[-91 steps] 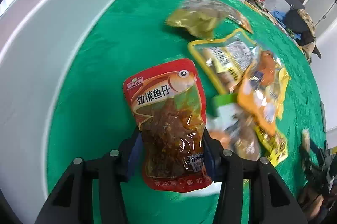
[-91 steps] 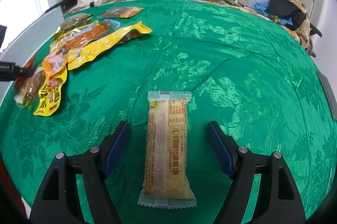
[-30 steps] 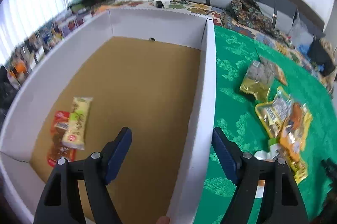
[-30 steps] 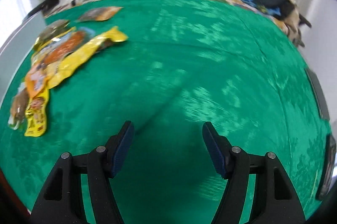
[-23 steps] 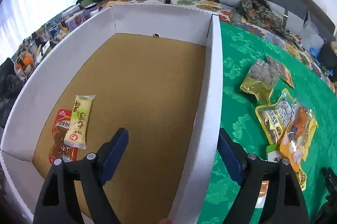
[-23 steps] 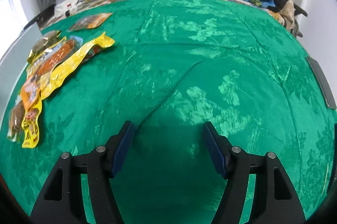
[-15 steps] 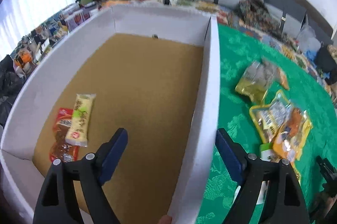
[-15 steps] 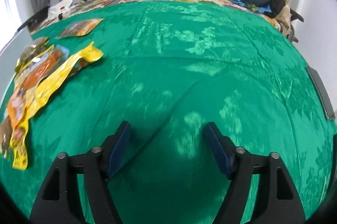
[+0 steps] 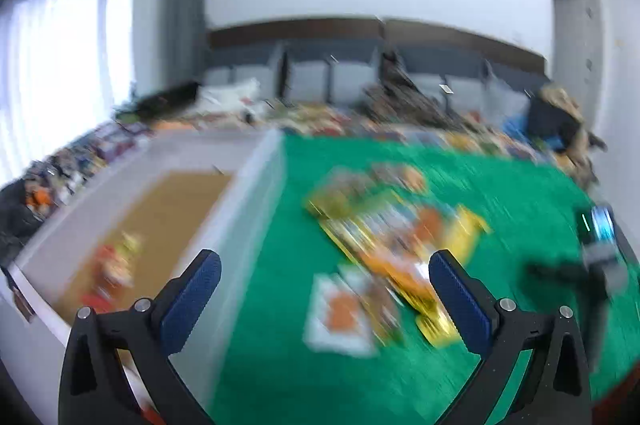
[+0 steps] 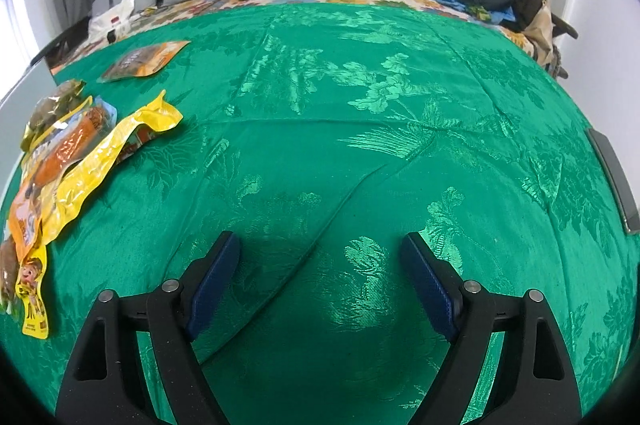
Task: Organize snacks
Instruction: 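Move the left gripper back over the snack pile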
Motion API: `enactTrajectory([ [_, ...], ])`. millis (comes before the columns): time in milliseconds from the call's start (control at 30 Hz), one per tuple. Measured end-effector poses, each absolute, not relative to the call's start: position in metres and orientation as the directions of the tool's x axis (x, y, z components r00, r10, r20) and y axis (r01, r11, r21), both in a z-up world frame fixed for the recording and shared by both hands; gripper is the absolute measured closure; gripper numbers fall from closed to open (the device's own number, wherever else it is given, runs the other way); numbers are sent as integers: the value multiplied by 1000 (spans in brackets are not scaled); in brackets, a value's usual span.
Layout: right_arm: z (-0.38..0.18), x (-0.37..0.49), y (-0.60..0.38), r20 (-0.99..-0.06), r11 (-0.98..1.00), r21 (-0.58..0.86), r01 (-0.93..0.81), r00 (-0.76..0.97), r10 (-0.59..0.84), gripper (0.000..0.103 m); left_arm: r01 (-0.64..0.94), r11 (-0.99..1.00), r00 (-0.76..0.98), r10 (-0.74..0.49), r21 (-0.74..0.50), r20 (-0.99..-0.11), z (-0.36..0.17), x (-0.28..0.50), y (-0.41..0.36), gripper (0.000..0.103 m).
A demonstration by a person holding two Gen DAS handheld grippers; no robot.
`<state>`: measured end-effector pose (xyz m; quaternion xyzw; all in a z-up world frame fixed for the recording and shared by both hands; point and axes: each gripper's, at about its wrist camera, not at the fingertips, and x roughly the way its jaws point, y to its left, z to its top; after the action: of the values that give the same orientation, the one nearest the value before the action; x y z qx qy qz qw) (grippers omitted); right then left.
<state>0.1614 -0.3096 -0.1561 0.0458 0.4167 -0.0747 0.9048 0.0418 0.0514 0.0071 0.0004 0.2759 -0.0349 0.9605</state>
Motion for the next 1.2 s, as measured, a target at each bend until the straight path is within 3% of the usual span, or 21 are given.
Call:
enactTrajectory([
  [133,-156,162,-310,-761,985,20,173,641,-97,17,179,984,750,-126,16,-650,-48,40,13,0],
  [367,-156,162,-310,-761,985,20,173,641,-97,17,265,954,700,-91,140,-708,-85,29,-14,0],
  [1200,-156,162,-310,-761,985,20,173,641,-97,17,255,955,619,-40,153,-784,-111,43,-7,0],
])
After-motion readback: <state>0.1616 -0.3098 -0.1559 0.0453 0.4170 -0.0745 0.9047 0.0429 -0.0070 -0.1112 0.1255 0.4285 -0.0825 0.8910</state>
